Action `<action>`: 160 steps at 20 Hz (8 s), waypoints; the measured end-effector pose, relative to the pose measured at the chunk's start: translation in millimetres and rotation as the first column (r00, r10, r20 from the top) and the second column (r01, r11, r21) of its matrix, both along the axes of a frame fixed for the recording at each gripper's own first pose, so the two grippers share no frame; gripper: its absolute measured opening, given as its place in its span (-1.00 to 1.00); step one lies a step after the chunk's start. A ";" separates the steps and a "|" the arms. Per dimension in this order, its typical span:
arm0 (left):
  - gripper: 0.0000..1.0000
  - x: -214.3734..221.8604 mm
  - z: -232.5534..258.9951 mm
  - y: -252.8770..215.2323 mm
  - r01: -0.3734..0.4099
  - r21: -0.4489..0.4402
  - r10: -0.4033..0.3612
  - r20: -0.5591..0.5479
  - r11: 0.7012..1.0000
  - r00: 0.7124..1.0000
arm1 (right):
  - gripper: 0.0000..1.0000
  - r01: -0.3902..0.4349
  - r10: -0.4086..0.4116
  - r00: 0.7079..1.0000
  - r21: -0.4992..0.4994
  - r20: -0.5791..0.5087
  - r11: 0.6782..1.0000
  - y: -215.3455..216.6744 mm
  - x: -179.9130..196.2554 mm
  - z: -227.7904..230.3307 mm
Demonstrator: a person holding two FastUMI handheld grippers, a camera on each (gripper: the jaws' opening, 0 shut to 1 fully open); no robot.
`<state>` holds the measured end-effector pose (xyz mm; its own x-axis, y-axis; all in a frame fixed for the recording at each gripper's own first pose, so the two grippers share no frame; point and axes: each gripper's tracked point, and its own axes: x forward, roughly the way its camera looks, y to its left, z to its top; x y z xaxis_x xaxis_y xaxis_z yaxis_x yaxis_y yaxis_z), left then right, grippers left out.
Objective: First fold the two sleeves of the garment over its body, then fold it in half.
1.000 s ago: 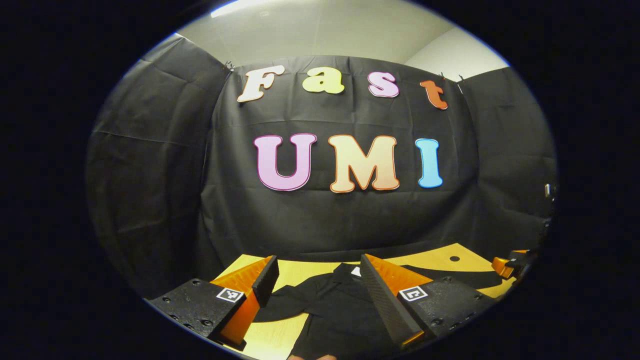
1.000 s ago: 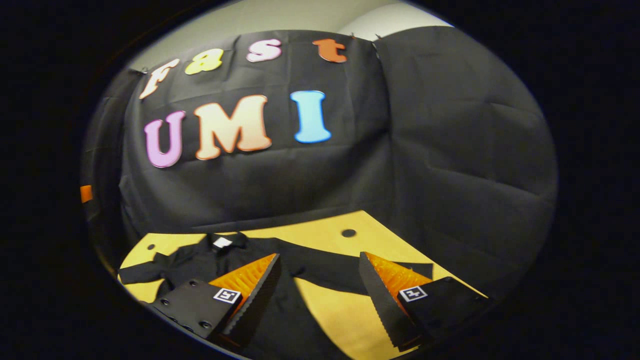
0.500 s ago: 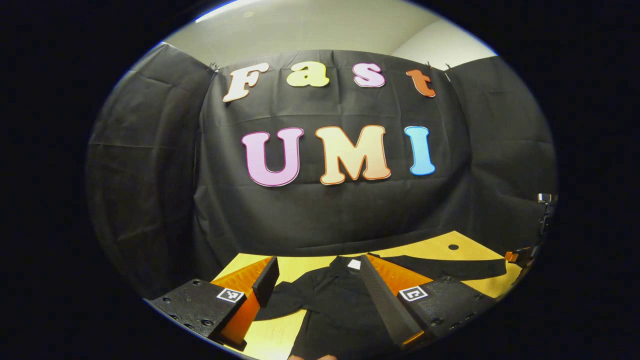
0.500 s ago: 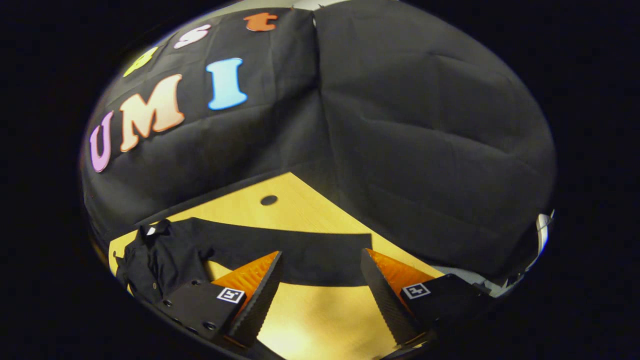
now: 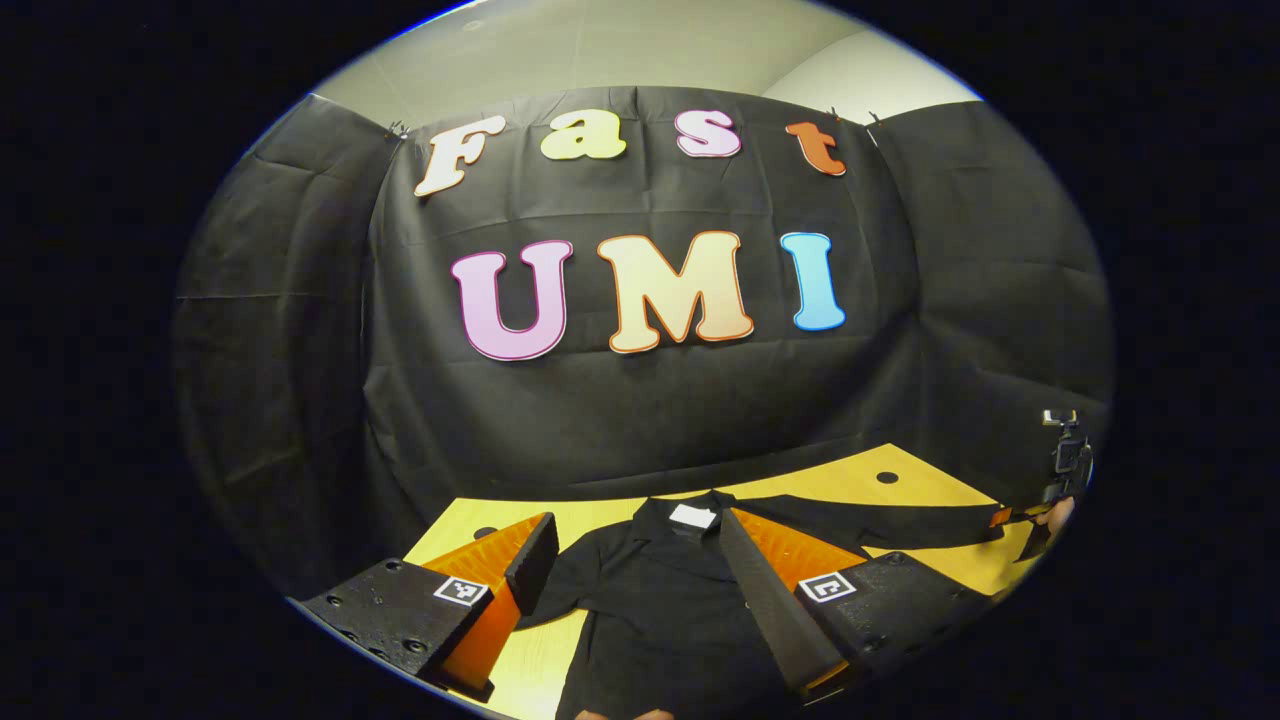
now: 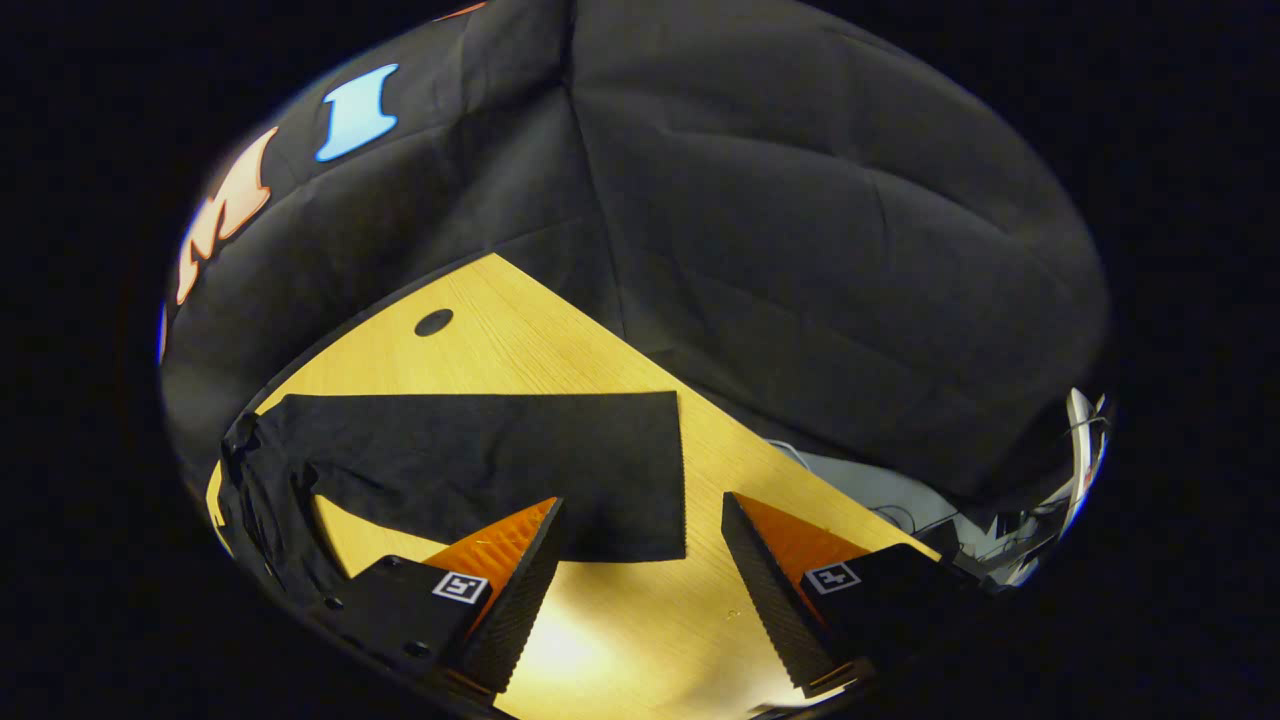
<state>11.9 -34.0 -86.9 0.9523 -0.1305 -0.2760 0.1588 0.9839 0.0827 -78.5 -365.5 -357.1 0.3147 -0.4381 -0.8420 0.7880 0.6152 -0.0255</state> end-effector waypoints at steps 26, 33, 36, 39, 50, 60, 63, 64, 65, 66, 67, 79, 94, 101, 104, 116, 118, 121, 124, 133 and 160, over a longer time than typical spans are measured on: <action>0.97 -2.9 -16.5 50.6 -0.139 -0.004 0.138 -0.049 0.990 0.989 | -1.00 0.022 -0.021 1.000 0.180 -0.003 0.983 14.3 29.1 3.9; 0.97 -11.9 -20.0 99.7 -0.224 -0.005 0.223 -0.055 0.975 0.973 | -1.00 -0.260 0.251 0.964 0.102 0.092 0.960 70.8 113.9 69.0; 0.92 -16.8 -21.4 118.7 -0.250 -0.011 0.249 -0.057 0.968 0.967 | -0.96 -0.385 0.371 0.918 0.089 0.140 0.919 124.7 157.8 88.2; 0.92 -24.4 -20.8 133.6 -0.260 -0.015 0.259 -0.056 0.965 0.964 | -0.96 -0.484 0.462 0.869 0.107 0.175 0.869 180.4 181.5 100.0; 0.92 -45.9 -36.1 199.5 -0.377 -0.057 0.370 -0.105 0.925 0.923 | -0.95 -0.769 0.712 0.635 0.156 0.300 0.620 389.8 244.5 123.5; 0.92 -63.8 -60.6 265.9 -0.478 -0.051 0.467 -0.146 0.877 0.872 | -0.96 -0.867 0.813 0.496 0.229 0.304 0.443 523.7 249.7 88.6; 0.92 -65.9 -76.8 281.7 -0.515 -0.052 0.500 -0.171 0.856 0.849 | -0.31 -0.865 0.814 0.499 0.229 0.299 0.446 534.2 247.6 85.3; 0.93 -67.0 -83.3 285.9 -0.529 -0.053 0.512 -0.184 0.847 0.839 | -0.05 -0.867 0.815 0.497 0.218 0.297 0.449 535.4 247.1 83.0; 0.93 -66.3 -91.2 292.1 -0.546 -0.054 0.527 -0.196 0.836 0.827 | 0.22 -0.870 0.818 0.492 0.204 0.299 0.449 535.7 246.9 83.1; 0.93 -66.7 -101.6 300.6 -0.561 -0.051 0.540 -0.209 0.826 0.815 | 0.46 -0.874 0.821 0.486 0.188 0.299 0.448 534.3 243.2 86.8; 0.93 -66.7 -110.5 308.6 -0.579 -0.044 0.557 -0.222 0.814 0.800 | 0.49 -0.878 0.825 0.478 0.168 0.300 0.448 532.7 240.4 87.4; 0.92 -73.6 -247.0 379.4 -0.638 0.140 0.623 -0.448 0.757 0.641 | 0.97 -0.887 0.801 0.419 0.005 0.428 0.462 524.8 168.0 208.6; 0.84 -70.7 -300.6 387.3 -0.643 0.106 0.542 -0.650 0.758 0.533 | 0.96 -0.827 0.796 0.443 -0.155 0.413 0.541 460.5 121.4 267.4; -0.94 -45.5 -283.7 372.3 -0.624 0.036 0.495 -0.646 0.781 0.581 | 0.96 -0.807 0.785 0.479 -0.154 0.392 0.570 436.7 108.2 256.7; -1.00 -47.2 -284.4 369.4 -0.635 0.004 0.481 -0.657 0.772 0.581 | 0.95 -0.796 0.773 0.498 -0.146 0.394 0.587 430.7 102.6 252.6; -1.00 50.9 -177.0 204.0 -0.338 -0.188 0.211 -0.488 0.922 0.847 | 0.96 -0.715 0.719 0.582 -0.183 0.380 0.675 368.5 87.2 257.6; -1.00 70.9 -162.6 152.9 -0.260 -0.227 0.127 -0.474 0.938 0.871 | 0.96 -0.698 0.704 0.598 -0.184 0.382 0.692 354.2 82.9 257.6; -1.00 92.2 -138.7 79.4 -0.141 -0.279 0.005 -0.437 0.950 0.899 | 0.95 -0.676 0.692 0.622 -0.195 0.367 0.711 328.1 77.7 252.8; -1.00 101.4 -122.6 2.8 -0.029 -0.341 -0.124 -0.420 0.940 0.899 | 0.95 -0.653 0.676 0.646 -0.203 0.354 0.730 301.4 66.4 250.6; -0.50 104.4 -110.3 -162.9 0.118 -0.500 -0.347 -0.395 0.858 0.850 | 0.95 -0.557 0.589 0.735 -0.196 0.336 0.807 216.4 38.2 238.8; 0.94 -139.7 -231.8 91.0 -0.157 -0.032 0.065 -0.817 0.987 0.573 | 0.97 -0.556 0.572 0.820 0.206 -0.022 0.805 262.1 -45.4 26.2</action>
